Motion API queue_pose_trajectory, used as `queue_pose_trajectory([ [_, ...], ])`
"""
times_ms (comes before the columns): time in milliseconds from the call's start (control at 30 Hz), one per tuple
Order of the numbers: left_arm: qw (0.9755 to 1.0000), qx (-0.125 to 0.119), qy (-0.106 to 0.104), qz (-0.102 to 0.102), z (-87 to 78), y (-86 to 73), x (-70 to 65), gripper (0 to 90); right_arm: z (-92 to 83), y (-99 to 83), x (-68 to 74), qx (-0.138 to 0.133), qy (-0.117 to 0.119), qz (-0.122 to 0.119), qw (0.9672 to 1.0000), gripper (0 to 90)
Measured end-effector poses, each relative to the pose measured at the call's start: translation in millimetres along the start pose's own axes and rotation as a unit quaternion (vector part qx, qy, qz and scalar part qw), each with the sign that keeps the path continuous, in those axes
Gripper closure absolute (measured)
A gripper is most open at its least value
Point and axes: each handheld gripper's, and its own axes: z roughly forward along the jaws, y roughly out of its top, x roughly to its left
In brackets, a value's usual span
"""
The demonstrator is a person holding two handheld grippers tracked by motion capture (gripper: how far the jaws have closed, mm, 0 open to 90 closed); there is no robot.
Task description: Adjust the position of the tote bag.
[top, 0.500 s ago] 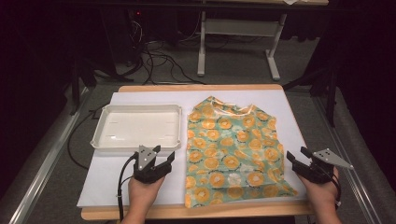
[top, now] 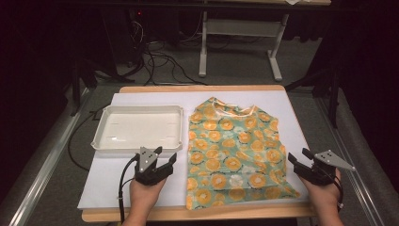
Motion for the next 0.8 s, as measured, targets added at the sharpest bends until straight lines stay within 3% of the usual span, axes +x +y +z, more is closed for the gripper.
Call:
queue_pose_trajectory([
  [567, 1.0000, -0.002, -0.002, 0.000, -1.5, 0.6, -0.5, 40.2, -0.4, 5.3, 7.3, -0.004, 0.009, -0.007, 0.9999, 37.8],
  [800, 1.0000, -0.005, -0.002, -0.003, -2.1, 0.3, -0.5, 40.1, 3.3, 17.5, 8.6, -0.007, 0.019, 0.006, 0.9998, 36.5],
])
